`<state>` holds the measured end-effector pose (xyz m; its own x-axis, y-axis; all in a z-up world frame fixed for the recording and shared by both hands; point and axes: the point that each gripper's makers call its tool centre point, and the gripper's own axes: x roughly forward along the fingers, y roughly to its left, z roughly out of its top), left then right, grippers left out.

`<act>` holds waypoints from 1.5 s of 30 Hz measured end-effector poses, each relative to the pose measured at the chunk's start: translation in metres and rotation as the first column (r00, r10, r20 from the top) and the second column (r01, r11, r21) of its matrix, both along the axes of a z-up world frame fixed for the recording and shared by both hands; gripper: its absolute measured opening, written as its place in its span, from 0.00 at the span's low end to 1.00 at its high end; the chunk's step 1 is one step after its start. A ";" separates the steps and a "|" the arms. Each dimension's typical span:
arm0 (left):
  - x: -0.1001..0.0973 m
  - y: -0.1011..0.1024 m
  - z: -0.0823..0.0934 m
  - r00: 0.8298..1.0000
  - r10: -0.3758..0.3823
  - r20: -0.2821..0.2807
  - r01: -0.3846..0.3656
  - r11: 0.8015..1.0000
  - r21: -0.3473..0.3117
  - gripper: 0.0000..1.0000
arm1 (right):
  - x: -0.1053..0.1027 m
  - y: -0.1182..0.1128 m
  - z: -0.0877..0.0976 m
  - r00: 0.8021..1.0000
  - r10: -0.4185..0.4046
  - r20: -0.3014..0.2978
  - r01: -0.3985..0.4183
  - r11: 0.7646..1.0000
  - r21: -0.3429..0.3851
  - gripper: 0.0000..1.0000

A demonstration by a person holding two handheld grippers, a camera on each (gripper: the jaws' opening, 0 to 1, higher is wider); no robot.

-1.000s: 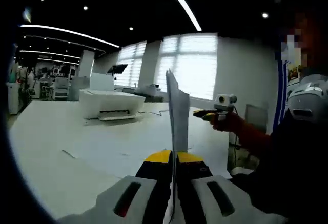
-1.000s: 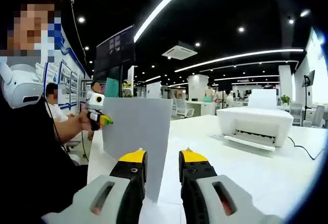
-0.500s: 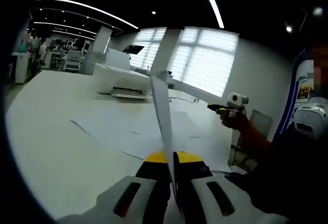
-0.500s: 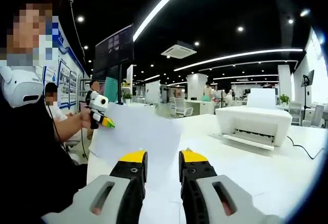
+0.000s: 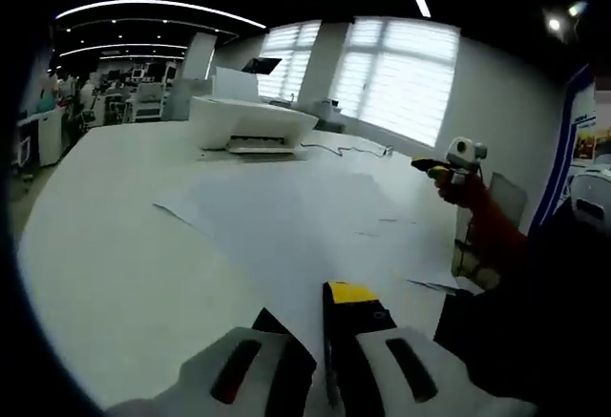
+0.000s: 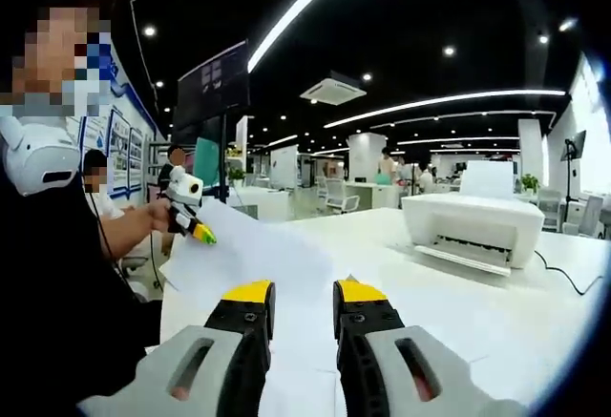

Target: Organize the stack of printing papers by aligning and flattening the scattered papers on the table

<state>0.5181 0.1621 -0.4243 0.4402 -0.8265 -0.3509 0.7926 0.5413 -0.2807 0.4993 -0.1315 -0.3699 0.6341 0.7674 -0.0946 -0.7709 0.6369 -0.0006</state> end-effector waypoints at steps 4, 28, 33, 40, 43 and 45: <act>0.000 0.002 -0.001 1.000 0.000 -0.013 0.000 1.000 0.004 0.07 | 0.001 -0.002 -0.002 1.000 -0.011 -0.007 0.011 1.000 0.002 0.21; -0.001 0.012 -0.011 0.999 0.000 -0.038 0.001 1.000 0.013 0.07 | 0.035 -0.038 -0.026 0.976 -0.212 -0.049 0.206 0.973 -0.099 0.42; -0.001 0.013 -0.012 0.999 -0.004 -0.034 0.005 1.000 0.011 0.07 | 0.046 -0.049 -0.030 0.962 -0.268 -0.059 0.261 0.960 -0.103 0.53; 0.000 0.014 -0.013 0.999 -0.008 -0.034 0.009 1.000 0.013 0.07 | 0.062 -0.063 -0.036 0.938 -0.339 -0.073 0.327 0.935 -0.135 0.66; 0.000 0.014 -0.014 0.999 -0.010 -0.036 0.011 1.000 0.014 0.07 | 0.068 -0.067 -0.040 0.931 -0.357 -0.080 0.344 0.927 -0.149 0.68; 0.000 0.014 -0.015 0.999 -0.013 -0.035 0.014 1.000 0.014 0.07 | 0.073 -0.070 -0.044 0.925 -0.370 -0.089 0.354 0.922 -0.156 0.70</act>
